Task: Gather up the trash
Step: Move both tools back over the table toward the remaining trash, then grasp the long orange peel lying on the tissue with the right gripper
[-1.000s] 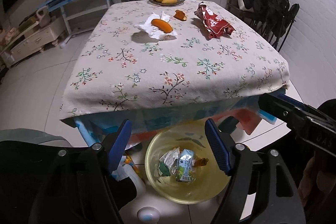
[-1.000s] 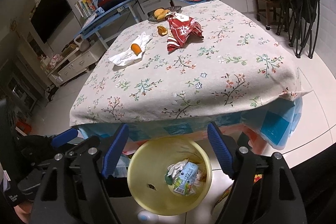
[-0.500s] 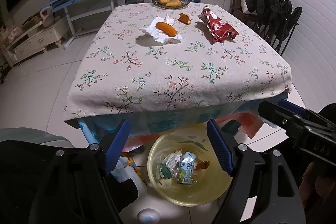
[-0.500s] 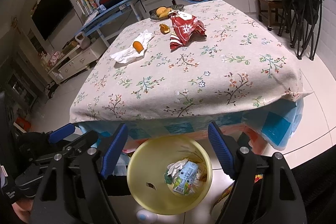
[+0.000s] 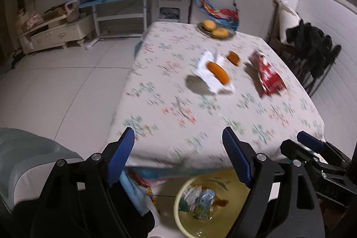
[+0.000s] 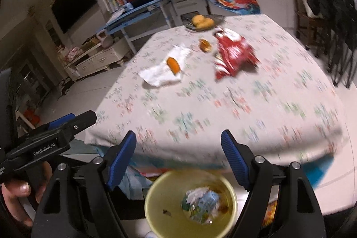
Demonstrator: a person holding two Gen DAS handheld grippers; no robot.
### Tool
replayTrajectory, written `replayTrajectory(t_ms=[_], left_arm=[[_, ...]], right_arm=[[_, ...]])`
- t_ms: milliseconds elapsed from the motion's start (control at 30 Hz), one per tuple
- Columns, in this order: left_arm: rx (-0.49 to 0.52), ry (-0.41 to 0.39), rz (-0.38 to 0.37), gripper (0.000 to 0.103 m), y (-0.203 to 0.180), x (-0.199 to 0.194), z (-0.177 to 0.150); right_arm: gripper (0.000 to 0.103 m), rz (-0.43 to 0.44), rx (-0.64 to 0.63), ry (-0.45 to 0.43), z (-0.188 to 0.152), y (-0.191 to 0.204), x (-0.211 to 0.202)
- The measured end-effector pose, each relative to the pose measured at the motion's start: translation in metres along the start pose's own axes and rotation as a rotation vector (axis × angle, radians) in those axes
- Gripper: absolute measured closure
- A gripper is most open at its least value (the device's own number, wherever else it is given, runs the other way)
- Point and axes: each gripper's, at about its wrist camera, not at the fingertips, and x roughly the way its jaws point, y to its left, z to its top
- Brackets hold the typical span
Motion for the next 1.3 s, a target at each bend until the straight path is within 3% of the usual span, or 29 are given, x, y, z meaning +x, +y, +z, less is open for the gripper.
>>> replayTrajectory(t_ms=[233,433,800,933,1300], left_arm=[[-0.1,0.013,0.007,0.025,0.017,0.016,0.015],[-0.119,0.035,0.001,0.025,0.018,0.025,0.014],[-0.15,0.072,-0.019,0.024,0.022,0.036,0.014],[-0.15,0.078,-0.022,0.023,0.021,0.04,0.017],[-0.142,0.087,-0.022,0.023,0.01,0.056,0.03]], right_arm=[[0.048,0.002,-0.109,0.025,0.051,0.019,0.047],[0.055,-0.039,-0.182,0.072,0.083,0.027,0.1],[0.069,-0.102,-0.242,0.171,0.098,0.021,0.158],[0.084,-0.091,-0.253,0.183,0.095,0.019,0.162],[0.086,0.02,-0.157,0.114,0.09,0.005,0.112]])
